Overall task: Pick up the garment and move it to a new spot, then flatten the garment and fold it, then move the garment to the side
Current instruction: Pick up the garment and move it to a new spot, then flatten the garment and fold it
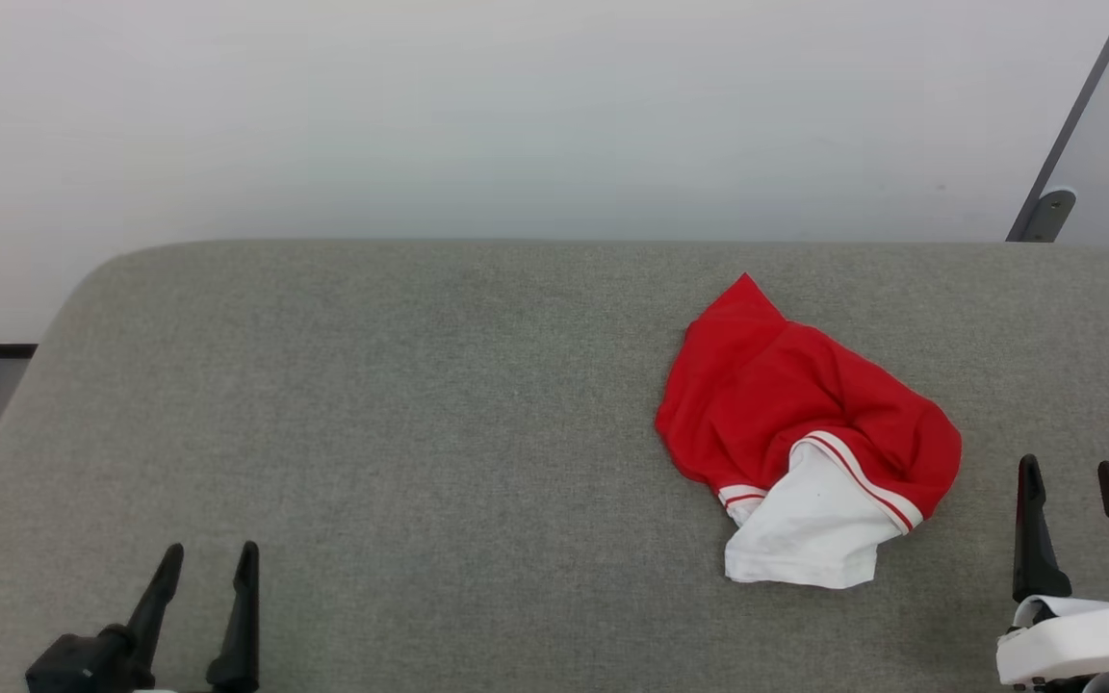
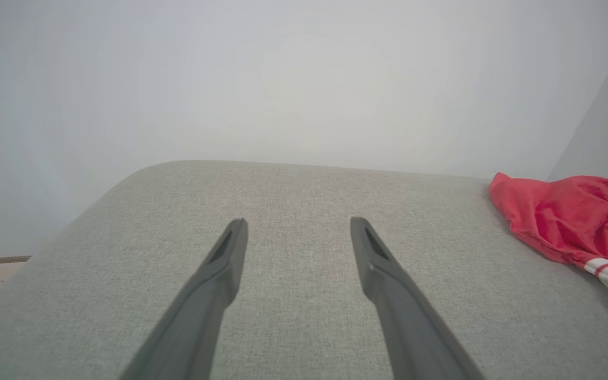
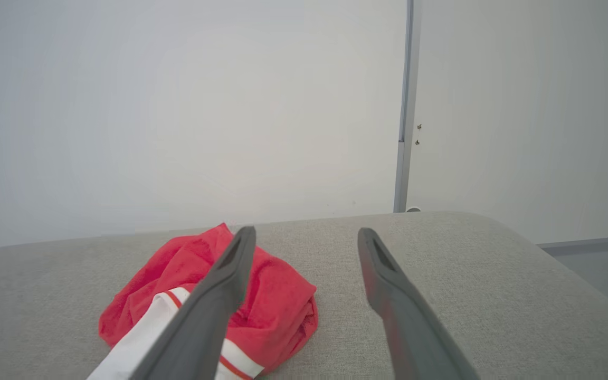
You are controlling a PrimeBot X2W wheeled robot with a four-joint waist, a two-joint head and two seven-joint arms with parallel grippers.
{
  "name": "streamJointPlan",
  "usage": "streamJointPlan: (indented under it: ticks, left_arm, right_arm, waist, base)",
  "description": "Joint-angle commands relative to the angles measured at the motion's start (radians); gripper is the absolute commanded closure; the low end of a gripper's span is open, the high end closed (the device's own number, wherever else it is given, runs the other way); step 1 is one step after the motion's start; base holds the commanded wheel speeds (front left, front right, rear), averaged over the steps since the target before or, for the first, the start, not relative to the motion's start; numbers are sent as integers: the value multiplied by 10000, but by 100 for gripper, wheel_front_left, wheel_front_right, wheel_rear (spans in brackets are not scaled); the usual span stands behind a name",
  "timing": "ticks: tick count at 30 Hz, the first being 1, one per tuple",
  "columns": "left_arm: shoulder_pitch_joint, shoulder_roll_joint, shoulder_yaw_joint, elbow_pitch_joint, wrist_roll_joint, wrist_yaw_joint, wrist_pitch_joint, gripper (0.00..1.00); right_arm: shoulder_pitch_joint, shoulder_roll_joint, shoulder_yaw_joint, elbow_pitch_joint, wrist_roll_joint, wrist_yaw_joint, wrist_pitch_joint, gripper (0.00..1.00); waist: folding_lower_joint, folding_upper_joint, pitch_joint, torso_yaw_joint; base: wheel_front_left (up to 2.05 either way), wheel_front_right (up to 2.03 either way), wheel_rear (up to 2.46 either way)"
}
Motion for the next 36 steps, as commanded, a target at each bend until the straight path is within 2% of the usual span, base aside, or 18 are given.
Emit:
streamJointPlan:
  ticks: [1, 30, 33, 36]
  left_arm:
    - [0, 31, -60, 50, -61, -14, 0, 0]
    - [-289, -86, -154, 72, -314, -19, 0, 0]
    - [-237, -164, -92, 87, -341, -19, 0, 0]
    - [-202, -252, 44, 95, -371, -19, 0, 0]
  right_arm:
    - [149, 53, 93, -77, -87, -12, -6, 0]
    - [176, -45, 1193, -113, 40, -12, -6, 0]
    - [121, -290, 1759, -2, -26, -12, -6, 0]
    - [-112, -1010, 3007, 253, -96, -12, 120, 0]
  waist:
    - [0, 0, 13, -2]
    - [0, 0, 252, 22]
    - [0, 0, 307, 33]
    - [0, 0, 456, 65]
  base:
    - [0, 0, 0]
    - [0, 0, 0]
    - [0, 0, 0]
    - [0, 0, 0]
